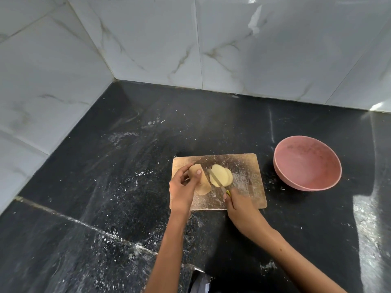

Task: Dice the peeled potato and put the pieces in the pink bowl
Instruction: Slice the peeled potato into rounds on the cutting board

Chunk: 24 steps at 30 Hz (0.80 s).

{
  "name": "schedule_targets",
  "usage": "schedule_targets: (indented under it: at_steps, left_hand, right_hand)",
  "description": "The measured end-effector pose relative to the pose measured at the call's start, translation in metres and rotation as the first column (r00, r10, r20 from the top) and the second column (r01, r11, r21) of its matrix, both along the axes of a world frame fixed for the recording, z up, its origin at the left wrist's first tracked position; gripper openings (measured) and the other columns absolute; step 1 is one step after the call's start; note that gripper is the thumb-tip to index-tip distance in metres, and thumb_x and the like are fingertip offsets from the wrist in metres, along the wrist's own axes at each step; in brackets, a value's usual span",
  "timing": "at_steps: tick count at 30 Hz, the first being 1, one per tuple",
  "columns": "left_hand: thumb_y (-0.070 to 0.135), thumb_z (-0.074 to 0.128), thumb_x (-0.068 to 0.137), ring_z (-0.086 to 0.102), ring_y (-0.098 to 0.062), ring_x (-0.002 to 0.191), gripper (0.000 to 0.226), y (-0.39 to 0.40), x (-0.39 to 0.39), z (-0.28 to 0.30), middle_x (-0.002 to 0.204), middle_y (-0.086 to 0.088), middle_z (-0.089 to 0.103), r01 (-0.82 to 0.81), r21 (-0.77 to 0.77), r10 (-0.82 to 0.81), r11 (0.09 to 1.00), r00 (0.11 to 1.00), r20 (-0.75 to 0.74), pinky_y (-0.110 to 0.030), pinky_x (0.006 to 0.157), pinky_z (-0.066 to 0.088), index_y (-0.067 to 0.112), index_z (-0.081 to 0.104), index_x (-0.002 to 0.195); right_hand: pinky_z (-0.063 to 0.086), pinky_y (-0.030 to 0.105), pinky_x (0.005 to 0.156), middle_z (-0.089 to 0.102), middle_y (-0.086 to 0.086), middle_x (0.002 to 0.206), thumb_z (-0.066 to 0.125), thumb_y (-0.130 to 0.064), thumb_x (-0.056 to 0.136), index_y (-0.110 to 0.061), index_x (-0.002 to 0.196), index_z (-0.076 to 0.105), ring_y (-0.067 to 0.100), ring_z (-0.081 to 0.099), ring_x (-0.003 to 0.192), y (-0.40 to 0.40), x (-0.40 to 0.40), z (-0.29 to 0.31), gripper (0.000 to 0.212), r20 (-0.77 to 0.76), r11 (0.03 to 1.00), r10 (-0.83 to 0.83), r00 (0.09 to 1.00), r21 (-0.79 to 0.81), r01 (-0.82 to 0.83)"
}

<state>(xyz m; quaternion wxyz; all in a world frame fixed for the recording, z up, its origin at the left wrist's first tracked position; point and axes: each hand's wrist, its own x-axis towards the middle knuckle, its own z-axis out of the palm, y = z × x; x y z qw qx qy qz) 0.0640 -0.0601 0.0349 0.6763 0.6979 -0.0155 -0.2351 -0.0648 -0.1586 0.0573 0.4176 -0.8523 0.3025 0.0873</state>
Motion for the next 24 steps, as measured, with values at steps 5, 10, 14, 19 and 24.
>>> schedule_targets:
  at_steps: [5,10,14,19,24]
  left_hand:
    - [0.018,0.074,0.083,0.069,-0.022,0.096,0.024,0.001,0.003,-0.001,0.100,-0.002,0.073,-0.134,0.035,0.133,0.990,0.991,0.033,-0.046,0.084,0.057,0.017,0.073,0.107]
    - [0.010,0.065,0.089,0.067,-0.015,0.102,0.029,0.004,0.001,0.001,0.113,-0.003,0.071,-0.144,-0.033,0.143,0.989,0.989,-0.043,-0.040,0.076,0.060,0.011,0.068,0.117]
    - [0.004,0.069,0.083,0.068,-0.018,0.103,0.036,0.004,0.001,0.008,0.111,-0.002,0.072,-0.100,-0.109,0.085,0.989,0.987,-0.140,-0.040,0.081,0.059,0.010,0.068,0.118]
    - [-0.006,0.076,0.073,0.069,-0.018,0.100,0.053,-0.003,-0.003,0.012,0.106,-0.005,0.073,-0.108,-0.172,0.065,0.979,0.969,-0.240,-0.029,0.079,0.058,0.008,0.063,0.123]
    - [0.001,0.082,0.067,0.068,-0.019,0.103,0.062,-0.017,-0.010,0.010,0.112,-0.009,0.070,-0.190,-0.132,0.158,0.973,0.962,-0.221,-0.034,0.086,0.057,0.003,0.060,0.125]
  right_hand:
    - [0.041,0.039,0.064,0.053,0.004,0.074,0.030,-0.028,0.104,-0.015,0.094,0.041,0.020,0.048,0.066,0.002,0.003,-0.006,0.020,-0.015,0.999,0.038,0.999,-0.004,-0.038]
    - [0.034,0.033,0.056,0.053,0.002,0.069,0.028,-0.035,0.103,-0.017,0.088,0.042,0.014,0.044,0.058,0.000,0.019,0.001,0.028,0.120,1.000,0.021,0.993,0.002,-0.021]
    - [0.032,0.032,0.054,0.053,0.003,0.070,0.030,-0.035,0.103,-0.017,0.087,0.039,0.014,0.042,0.056,0.004,0.029,-0.001,0.026,0.162,1.000,-0.004,0.987,0.013,0.002]
    - [0.032,0.028,0.051,0.056,0.003,0.073,0.031,-0.032,0.103,-0.015,0.093,0.045,0.012,0.044,0.056,0.002,0.034,0.002,0.024,0.168,0.999,-0.017,0.986,0.039,0.010]
    - [0.030,0.026,0.048,0.056,0.003,0.072,0.031,-0.030,0.103,-0.014,0.095,0.046,0.011,0.045,0.055,0.001,0.036,0.002,0.024,0.171,1.000,-0.001,0.985,0.022,-0.003]
